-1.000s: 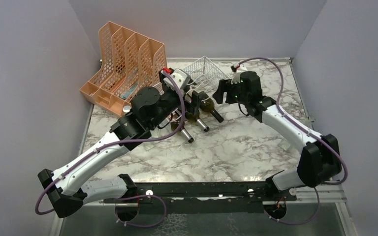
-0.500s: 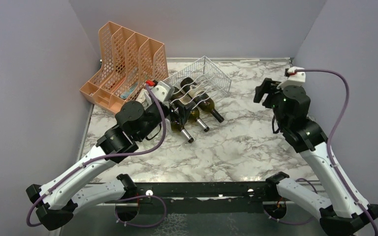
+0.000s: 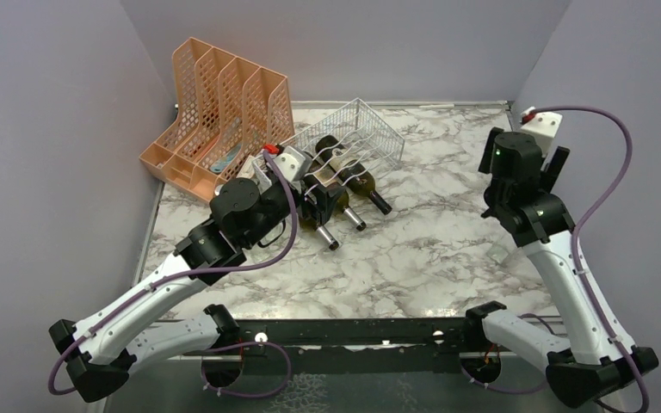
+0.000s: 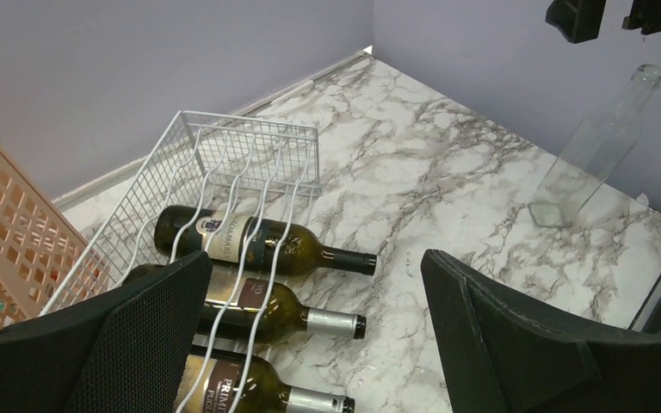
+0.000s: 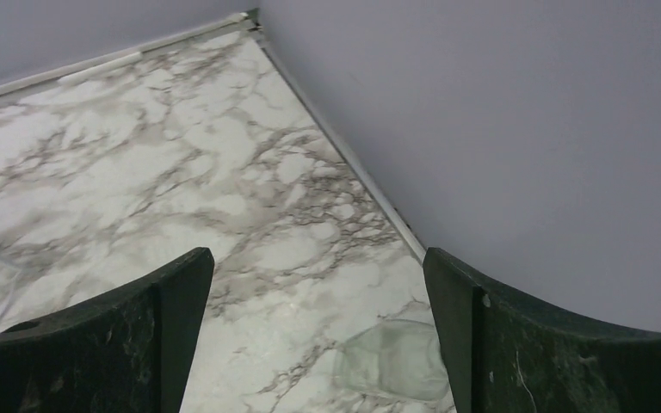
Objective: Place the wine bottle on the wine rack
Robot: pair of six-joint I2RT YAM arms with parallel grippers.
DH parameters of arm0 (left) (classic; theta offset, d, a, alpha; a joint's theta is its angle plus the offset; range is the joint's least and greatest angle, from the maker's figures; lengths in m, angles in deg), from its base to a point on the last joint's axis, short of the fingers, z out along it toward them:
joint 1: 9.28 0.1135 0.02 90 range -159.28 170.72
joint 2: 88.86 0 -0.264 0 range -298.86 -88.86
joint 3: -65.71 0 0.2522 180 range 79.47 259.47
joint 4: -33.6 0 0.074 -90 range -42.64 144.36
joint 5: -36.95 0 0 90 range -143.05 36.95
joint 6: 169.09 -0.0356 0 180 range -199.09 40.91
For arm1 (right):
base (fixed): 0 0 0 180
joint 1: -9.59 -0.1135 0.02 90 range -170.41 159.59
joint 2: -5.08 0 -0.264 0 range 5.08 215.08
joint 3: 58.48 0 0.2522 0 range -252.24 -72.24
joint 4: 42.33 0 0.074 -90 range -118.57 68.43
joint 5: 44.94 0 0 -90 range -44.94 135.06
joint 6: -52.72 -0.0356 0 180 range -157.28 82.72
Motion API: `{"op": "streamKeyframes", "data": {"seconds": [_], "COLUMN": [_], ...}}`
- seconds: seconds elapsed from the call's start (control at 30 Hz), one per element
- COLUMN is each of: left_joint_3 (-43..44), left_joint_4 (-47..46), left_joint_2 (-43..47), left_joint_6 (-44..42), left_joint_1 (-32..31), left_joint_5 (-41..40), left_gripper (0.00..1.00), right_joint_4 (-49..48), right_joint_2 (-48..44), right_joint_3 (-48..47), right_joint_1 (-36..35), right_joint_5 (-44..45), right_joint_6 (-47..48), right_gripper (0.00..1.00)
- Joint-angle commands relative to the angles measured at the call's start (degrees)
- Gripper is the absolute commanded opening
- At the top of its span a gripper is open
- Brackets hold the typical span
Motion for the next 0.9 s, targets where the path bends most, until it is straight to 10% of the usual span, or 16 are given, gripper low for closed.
{"op": "streamKeyframes", "data": {"seconds": [0.0, 0.33, 0.87], "left_joint_3": [-0.61, -0.94, -0.59], "left_joint_4": [-0.66, -0.65, -0.8], "left_joint_2": [-0.18, -0.37, -1.23], "left_joint_6": [0.9, 1.54, 2.54], "left_joint_1": [-0.16, -0.16, -0.21], "left_joint_5": [1.37, 1.62, 2.23], "left_gripper": [0.99, 0.99, 0.99], "right_joint_4": [-2.04, 1.97, 5.61], "right_joint_2": [-0.23, 0.35, -3.3], "right_joint_3": [0.57, 4.88, 12.98], "right_joint_1": [7.9, 20.13, 20.93], "right_joint_5": [1.31, -2.53, 0.13], "right_joint_6": [3.03, -11.26, -25.18], "right_gripper": [0.95, 0.94, 0.72]}}
